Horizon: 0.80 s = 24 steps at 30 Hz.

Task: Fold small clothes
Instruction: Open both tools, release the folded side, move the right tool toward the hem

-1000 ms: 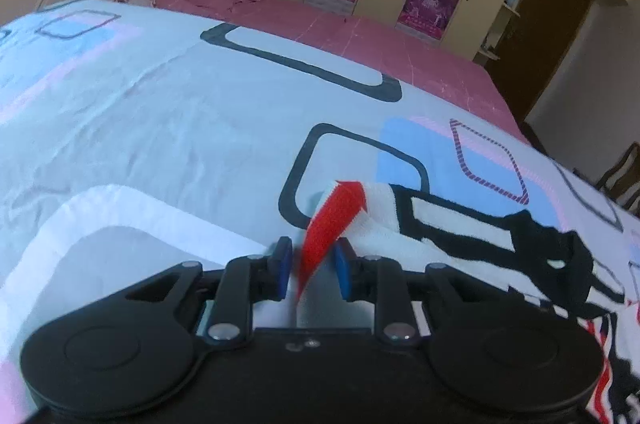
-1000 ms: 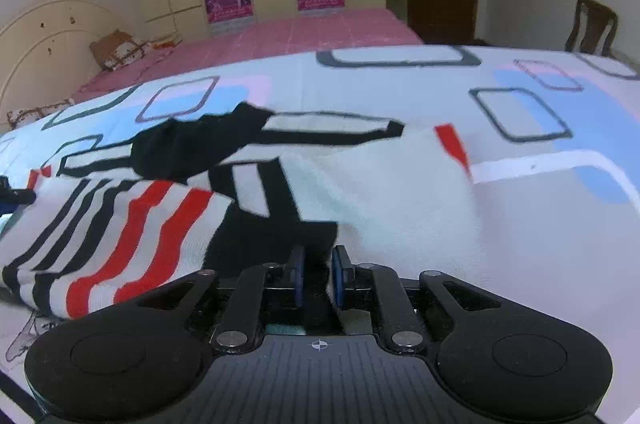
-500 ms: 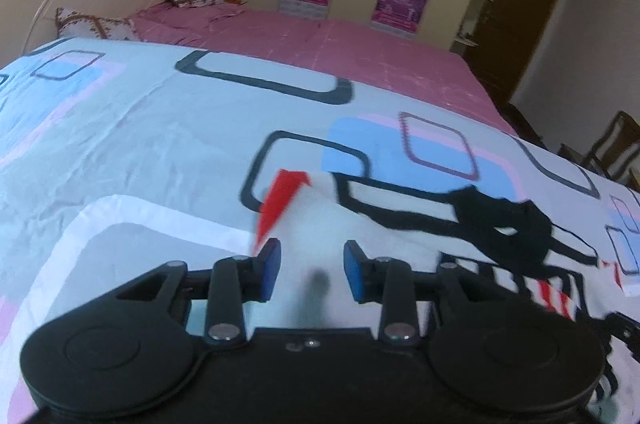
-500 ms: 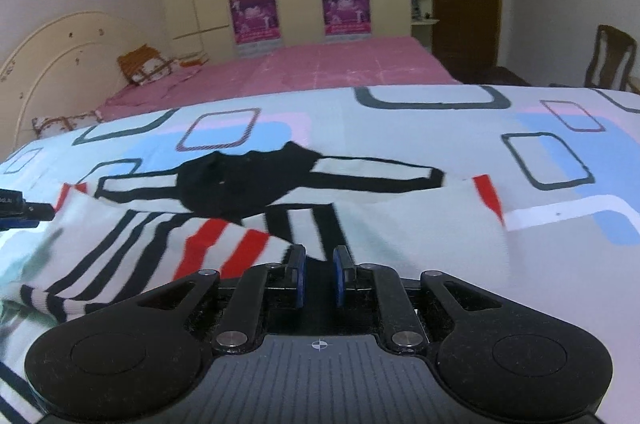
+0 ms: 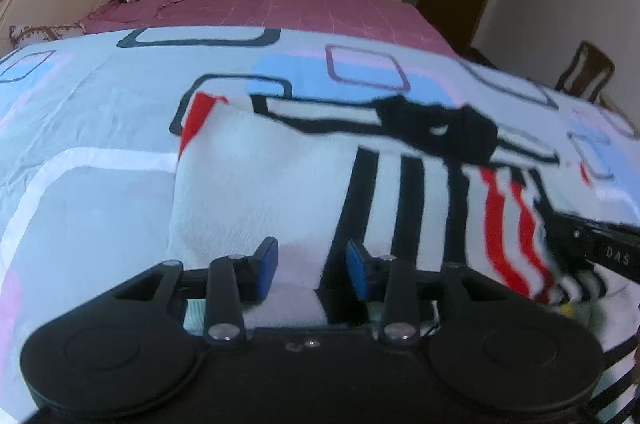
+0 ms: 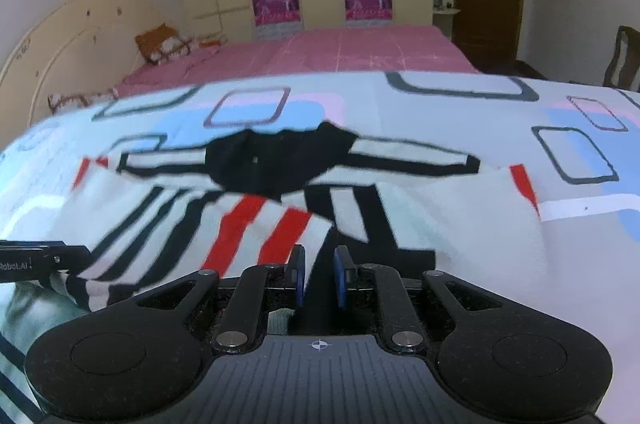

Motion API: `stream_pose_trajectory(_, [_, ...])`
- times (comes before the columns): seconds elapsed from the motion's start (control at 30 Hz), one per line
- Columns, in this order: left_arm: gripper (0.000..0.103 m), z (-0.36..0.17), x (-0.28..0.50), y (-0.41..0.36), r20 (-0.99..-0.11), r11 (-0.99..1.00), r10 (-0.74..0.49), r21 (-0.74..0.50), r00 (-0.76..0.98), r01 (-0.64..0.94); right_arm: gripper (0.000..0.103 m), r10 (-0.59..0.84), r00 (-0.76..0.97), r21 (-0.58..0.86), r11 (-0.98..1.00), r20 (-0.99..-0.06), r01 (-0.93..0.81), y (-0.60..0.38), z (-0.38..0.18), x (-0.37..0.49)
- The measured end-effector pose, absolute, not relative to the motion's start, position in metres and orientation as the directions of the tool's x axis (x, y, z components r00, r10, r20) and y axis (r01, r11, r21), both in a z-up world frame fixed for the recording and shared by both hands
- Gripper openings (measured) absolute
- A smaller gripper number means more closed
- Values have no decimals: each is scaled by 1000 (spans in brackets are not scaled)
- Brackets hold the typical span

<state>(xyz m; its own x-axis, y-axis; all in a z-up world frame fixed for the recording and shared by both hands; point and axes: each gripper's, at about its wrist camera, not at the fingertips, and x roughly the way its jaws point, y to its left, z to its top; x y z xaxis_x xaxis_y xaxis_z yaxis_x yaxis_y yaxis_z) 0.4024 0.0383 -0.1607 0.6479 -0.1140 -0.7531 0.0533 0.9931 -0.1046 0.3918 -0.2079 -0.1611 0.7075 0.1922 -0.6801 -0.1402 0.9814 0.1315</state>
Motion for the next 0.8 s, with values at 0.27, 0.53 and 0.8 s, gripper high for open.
stream_pose_trajectory(0.27, [39,-167,398,40,-745,996,-87,-51,661,74,52,110,686,39,992,-719,-118,-221,-172,389])
stream_pose_trajectory(0.53, [39,-167,396,35,-743,997,-68,-23,666,75,52,128,697,21,987,-705,-161,-211,-173,377])
stream_pose_trajectory(0.8, [40,-170,392,30,-726,994,-40,41,686,102,52,112,689,17,990,-716,-143,-229,-177,377])
